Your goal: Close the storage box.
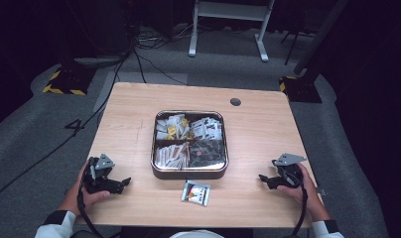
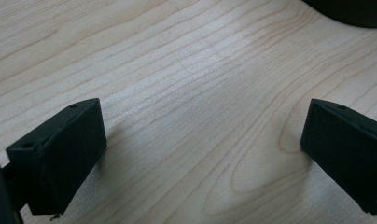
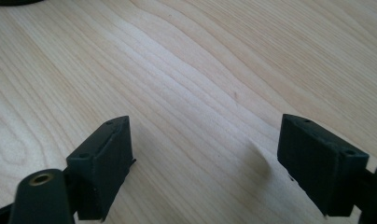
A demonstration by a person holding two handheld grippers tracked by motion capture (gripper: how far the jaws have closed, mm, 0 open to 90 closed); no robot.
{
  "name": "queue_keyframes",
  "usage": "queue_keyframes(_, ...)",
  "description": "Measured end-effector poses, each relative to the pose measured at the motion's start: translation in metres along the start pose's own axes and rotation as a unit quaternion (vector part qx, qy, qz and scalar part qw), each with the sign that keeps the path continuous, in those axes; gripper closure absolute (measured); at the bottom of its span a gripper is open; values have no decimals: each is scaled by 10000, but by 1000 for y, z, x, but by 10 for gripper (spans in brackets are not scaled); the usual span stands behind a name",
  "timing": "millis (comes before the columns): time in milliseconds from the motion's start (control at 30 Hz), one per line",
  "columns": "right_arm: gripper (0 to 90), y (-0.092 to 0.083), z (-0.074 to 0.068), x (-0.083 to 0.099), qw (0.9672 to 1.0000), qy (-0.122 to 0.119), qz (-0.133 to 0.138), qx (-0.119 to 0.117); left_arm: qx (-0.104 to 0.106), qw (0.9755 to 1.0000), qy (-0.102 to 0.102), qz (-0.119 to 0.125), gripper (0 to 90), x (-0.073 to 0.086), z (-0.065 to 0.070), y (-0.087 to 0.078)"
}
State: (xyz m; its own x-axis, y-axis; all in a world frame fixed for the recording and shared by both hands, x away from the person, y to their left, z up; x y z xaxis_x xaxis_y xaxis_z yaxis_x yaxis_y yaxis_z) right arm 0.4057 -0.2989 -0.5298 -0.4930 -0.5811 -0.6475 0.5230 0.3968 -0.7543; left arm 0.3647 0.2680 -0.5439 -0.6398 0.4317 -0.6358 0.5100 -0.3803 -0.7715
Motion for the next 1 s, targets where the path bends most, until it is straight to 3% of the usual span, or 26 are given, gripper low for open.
queue_keyframes(400,177,-6,3,20,9973,593,412,-131,6,10000,5,-1,4,0,0,0)
queue_keyframes(1000,158,-4,3,19,9972,628,396,-108,-30,10000,-16,0,4,0,0,0)
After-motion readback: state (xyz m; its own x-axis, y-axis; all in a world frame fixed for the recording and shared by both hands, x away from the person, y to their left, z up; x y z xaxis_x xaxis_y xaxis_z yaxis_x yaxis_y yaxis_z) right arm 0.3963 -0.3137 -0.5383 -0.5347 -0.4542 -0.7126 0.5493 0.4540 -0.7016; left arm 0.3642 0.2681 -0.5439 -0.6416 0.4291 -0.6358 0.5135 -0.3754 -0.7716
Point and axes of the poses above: each handheld gripper's, and its own axes: y roughly forward along the jaws, x roughly out of its underside, z roughly to its right, the point moved 5 cm from there along y, roughly forward along the jaws, and after that the axes turned 2 degrees about -z, right-handed, at the moved point
